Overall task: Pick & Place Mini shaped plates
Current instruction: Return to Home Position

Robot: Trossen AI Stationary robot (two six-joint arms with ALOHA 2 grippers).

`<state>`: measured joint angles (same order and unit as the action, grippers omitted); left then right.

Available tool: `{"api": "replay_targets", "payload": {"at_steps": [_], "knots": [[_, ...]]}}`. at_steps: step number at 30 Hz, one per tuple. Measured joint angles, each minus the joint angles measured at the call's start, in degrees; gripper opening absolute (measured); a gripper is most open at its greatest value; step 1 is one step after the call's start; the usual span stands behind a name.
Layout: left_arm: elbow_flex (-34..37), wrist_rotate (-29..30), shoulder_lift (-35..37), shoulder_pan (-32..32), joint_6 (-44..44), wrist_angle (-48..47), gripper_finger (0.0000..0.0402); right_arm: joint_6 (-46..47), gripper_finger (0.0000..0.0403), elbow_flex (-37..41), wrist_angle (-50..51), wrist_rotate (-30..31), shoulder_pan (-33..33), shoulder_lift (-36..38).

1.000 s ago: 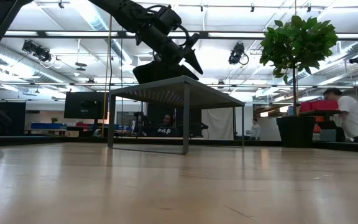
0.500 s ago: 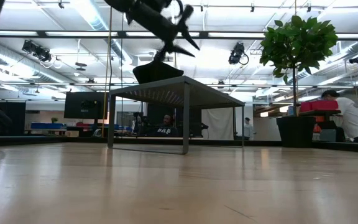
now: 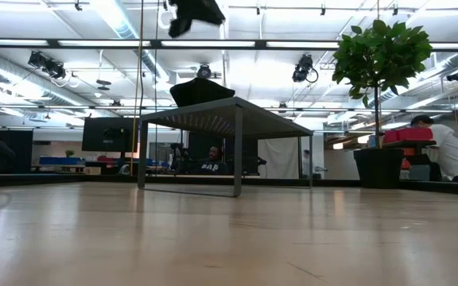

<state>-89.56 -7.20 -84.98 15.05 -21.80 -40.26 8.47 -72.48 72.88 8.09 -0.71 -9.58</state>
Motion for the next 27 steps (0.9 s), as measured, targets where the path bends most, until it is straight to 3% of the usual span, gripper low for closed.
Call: {"api": "replay_targets", "payload": {"at_steps": [5,11,21,27], "knots": [[0.0,1.2,5.3,-5.8,4.6,-3.7,0.0007,0.0,0.002,0.0,0.0,0.0,0.0,0.0],[2.2,7.1,11.2,-11.6,8.4,-8.3,0.0007,0.0,0.002,0.0,0.0,0.0,0.0,0.0],[30.9,8.0,31.1,-17.1,4.1,9.3,0.0003,0.0,0.002,0.0,0.0,0.0,0.0,0.0],[43.5,10.6,43.3,-18.0,6.1,12.5,0.0002,0.0,0.002,0.0,0.0,0.0,0.0,0.0]]}}
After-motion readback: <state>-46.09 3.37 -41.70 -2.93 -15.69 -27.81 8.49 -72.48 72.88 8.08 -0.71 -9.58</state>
